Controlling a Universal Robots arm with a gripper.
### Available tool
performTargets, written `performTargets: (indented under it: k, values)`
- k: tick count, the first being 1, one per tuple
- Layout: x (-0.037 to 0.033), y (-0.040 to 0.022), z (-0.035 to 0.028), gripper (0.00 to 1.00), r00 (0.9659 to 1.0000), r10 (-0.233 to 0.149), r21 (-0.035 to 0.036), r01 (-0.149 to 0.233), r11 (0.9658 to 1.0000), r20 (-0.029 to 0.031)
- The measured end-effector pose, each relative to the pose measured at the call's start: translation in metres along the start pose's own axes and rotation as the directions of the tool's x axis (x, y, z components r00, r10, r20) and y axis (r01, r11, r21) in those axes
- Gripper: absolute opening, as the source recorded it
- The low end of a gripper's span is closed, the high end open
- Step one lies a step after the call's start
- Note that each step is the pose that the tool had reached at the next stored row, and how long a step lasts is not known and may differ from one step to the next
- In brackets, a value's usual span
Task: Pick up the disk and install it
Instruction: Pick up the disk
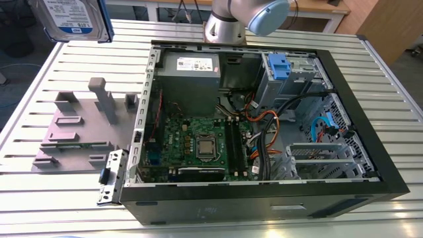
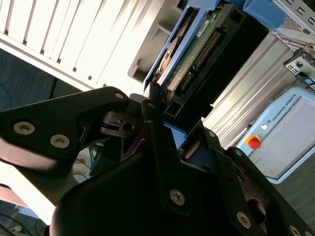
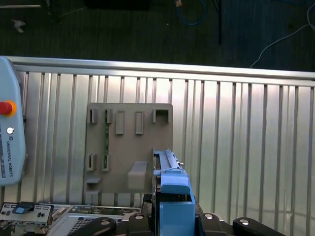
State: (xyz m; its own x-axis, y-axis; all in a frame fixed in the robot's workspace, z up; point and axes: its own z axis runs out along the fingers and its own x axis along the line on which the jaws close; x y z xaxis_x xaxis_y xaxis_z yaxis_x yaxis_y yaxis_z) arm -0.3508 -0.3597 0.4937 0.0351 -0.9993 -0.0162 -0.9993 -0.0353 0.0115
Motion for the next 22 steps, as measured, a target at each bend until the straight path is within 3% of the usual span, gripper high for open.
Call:
performTargets:
  k: [22]
  values:
    - [0.0004, -0.0115, -0.0001, 0.36, 1.0, 0.0, 0.0, 0.0, 1.0, 0.0]
